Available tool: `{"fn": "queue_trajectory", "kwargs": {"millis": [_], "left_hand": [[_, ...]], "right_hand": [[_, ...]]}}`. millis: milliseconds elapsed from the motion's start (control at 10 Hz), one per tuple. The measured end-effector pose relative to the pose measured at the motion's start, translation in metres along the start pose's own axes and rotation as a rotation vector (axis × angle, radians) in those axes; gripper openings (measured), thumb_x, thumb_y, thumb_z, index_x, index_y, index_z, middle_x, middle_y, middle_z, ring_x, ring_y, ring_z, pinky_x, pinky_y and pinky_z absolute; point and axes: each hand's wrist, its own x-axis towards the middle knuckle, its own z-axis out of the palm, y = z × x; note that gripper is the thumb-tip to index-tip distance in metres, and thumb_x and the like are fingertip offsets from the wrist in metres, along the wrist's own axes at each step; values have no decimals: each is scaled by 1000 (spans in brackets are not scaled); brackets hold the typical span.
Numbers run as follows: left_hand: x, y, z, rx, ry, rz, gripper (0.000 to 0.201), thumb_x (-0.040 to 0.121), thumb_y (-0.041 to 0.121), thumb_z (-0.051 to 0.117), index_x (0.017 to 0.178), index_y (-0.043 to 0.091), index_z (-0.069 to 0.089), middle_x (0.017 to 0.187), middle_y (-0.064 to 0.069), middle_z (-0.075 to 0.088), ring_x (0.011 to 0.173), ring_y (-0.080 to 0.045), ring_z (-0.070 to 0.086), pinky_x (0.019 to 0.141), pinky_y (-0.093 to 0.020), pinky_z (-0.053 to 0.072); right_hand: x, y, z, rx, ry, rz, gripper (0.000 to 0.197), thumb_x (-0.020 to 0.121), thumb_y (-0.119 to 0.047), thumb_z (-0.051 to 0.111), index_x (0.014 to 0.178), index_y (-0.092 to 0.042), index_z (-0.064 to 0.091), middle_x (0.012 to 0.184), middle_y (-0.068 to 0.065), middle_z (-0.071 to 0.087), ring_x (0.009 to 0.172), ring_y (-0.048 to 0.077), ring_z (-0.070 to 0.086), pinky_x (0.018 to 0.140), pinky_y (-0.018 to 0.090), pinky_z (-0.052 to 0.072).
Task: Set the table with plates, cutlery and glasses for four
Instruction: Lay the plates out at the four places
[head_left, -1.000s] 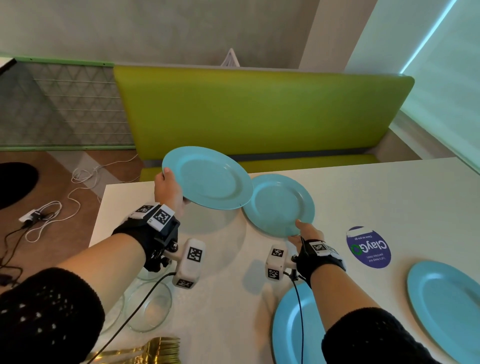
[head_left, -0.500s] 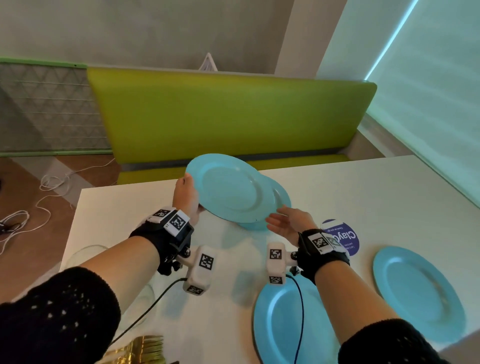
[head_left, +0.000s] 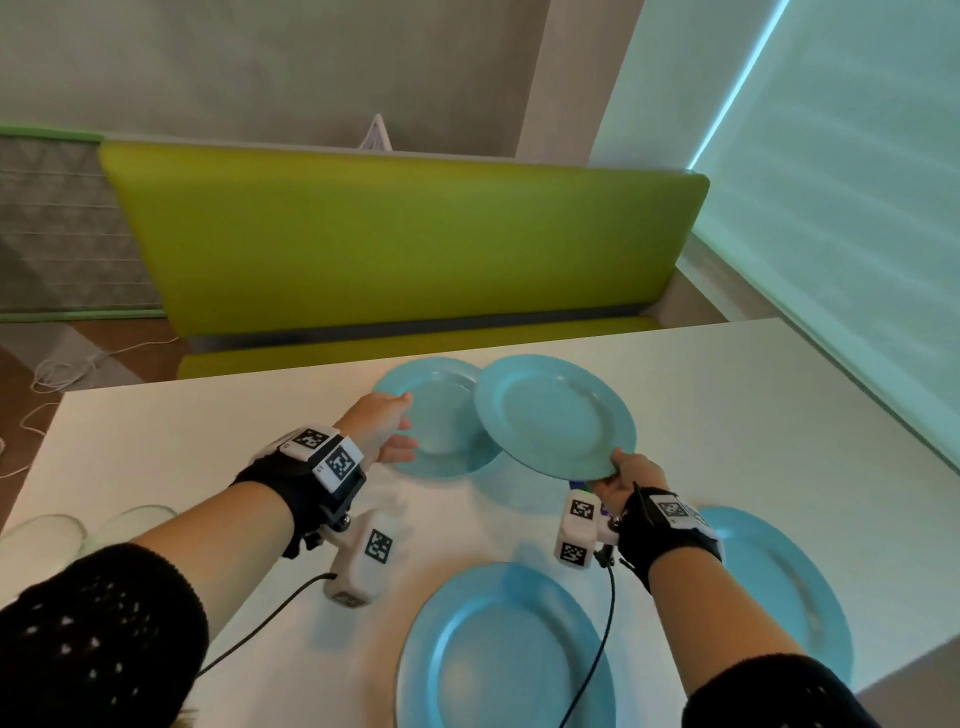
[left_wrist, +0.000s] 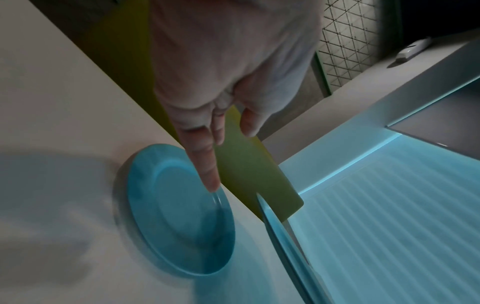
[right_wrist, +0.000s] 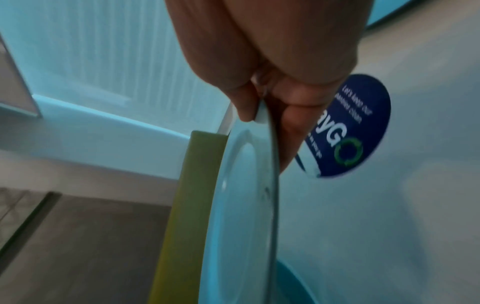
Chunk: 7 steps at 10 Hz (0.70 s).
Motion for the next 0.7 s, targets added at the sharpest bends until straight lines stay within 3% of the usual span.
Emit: {"fn": "queue_trajectory", "kwargs": {"millis": [100, 200, 300, 400, 500, 600, 700], "left_hand": [[7, 0, 11, 74, 25, -19, 40, 100, 25, 41, 133, 4, 39, 85, -4, 48, 65, -20, 54, 39, -22, 51], [12, 0, 20, 130, 36, -28, 38, 100, 23, 42, 132, 4, 40, 85, -4, 49, 66, -19, 54, 44, -24, 53], [17, 3, 28, 138, 55, -30, 38, 99, 22, 42, 133, 3, 40, 86, -5, 50, 67, -20, 54, 58, -32, 52], [22, 6, 35, 124, 70, -34, 38, 99, 22, 43, 132, 2, 42, 88, -6, 51, 68, -21, 55, 61, -33, 51], [25, 8, 36, 130, 74, -40, 35, 99, 22, 44, 129, 3, 45, 95, -9, 54, 70, -21, 57, 67, -36, 51], [28, 8, 36, 137, 79, -43, 34, 99, 23, 45, 127, 4, 46, 91, -7, 55, 71, -22, 58, 60, -33, 51], [31, 8, 35, 148, 87, -48, 32, 98, 22, 45, 125, 4, 47, 90, -6, 55, 72, -22, 58, 58, -32, 50]], "right_hand": [[23, -22, -27, 23, 72, -21, 40, 101, -5, 31, 141, 0, 33, 144, 20, 42, 131, 37, 42, 103, 56, 35], [37, -40, -48, 12, 133, -45, 42, 102, -6, 30, 144, -2, 30, 148, 16, 37, 135, 34, 38, 108, 50, 32], [45, -48, -66, -149, 111, -33, 38, 102, -14, 29, 139, -6, 35, 148, 9, 34, 124, 24, 47, 96, 32, 44], [65, -46, -72, -335, 137, -58, 18, 95, -18, 50, 77, -16, 49, 119, 17, 59, 80, 23, 54, 69, 27, 52], [102, -36, -86, -569, 117, -44, 28, 83, -25, 65, 65, -17, 44, 94, 22, 66, 71, 26, 57, 76, 43, 57], [104, -38, -78, -519, 87, -106, 23, 90, -22, 54, 71, -13, 44, 86, 21, 64, 85, 24, 54, 77, 43, 58], [112, -43, -71, -298, 104, -38, 20, 101, -20, 31, 108, -13, 48, 86, -5, 61, 107, 19, 45, 64, 25, 58]]}}
